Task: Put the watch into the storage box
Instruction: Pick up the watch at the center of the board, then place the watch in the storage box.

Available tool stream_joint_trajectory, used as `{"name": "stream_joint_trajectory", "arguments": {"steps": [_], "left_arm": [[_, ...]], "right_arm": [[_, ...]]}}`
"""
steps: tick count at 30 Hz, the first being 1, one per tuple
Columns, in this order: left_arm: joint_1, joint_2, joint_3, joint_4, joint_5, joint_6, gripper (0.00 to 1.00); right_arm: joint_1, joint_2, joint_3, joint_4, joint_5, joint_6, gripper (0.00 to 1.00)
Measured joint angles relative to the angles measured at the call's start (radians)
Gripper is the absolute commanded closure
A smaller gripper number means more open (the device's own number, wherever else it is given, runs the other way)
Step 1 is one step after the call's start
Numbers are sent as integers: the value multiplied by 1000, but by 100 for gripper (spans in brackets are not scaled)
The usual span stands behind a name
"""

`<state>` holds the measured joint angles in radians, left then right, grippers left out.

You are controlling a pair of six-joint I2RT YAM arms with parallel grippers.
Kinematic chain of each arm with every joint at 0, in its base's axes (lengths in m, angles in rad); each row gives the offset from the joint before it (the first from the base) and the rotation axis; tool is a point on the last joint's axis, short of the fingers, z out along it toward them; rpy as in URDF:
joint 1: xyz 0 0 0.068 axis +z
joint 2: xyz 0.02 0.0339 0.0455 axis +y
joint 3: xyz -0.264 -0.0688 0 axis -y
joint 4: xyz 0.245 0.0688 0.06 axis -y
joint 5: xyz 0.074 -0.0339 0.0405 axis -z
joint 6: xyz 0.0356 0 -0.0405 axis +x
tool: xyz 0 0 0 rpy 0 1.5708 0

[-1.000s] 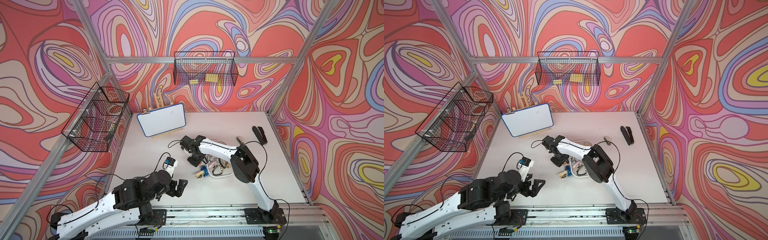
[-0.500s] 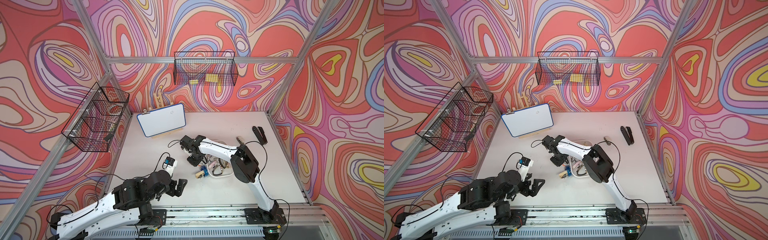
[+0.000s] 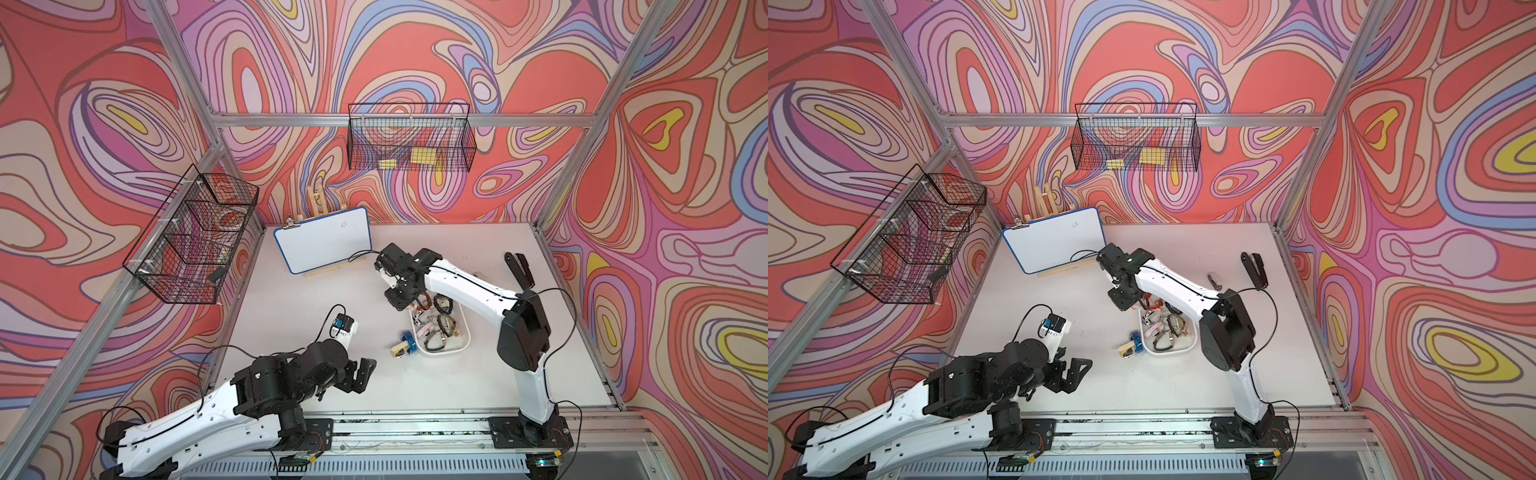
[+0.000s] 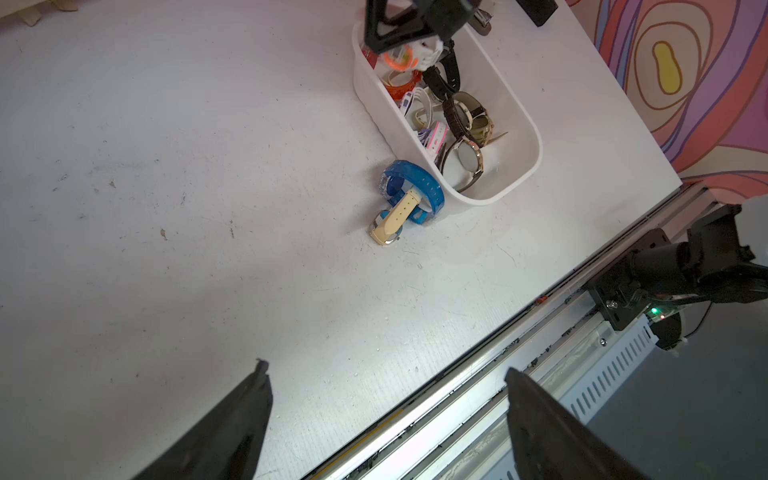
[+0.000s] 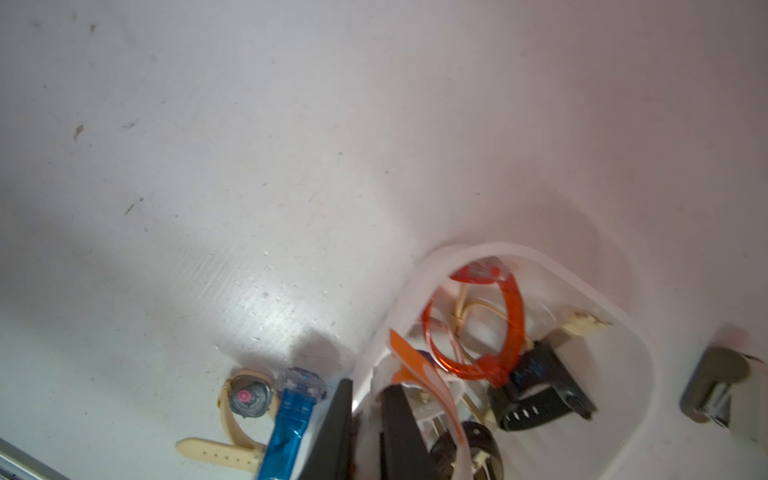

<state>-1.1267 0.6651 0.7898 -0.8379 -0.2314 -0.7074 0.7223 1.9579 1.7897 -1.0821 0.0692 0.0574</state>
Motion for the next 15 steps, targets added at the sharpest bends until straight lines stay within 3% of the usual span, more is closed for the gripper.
{"name": "stream_joint_trajectory", "arguments": {"steps": [6,15], "left_arm": [[0,29,0,10,1,3,7],[0,68,0,43,11,11,7]], "right_arm": [[-92,-158,-234,25,-17,34,91],[-78,-164,-423,110,-109,94,91]]}}
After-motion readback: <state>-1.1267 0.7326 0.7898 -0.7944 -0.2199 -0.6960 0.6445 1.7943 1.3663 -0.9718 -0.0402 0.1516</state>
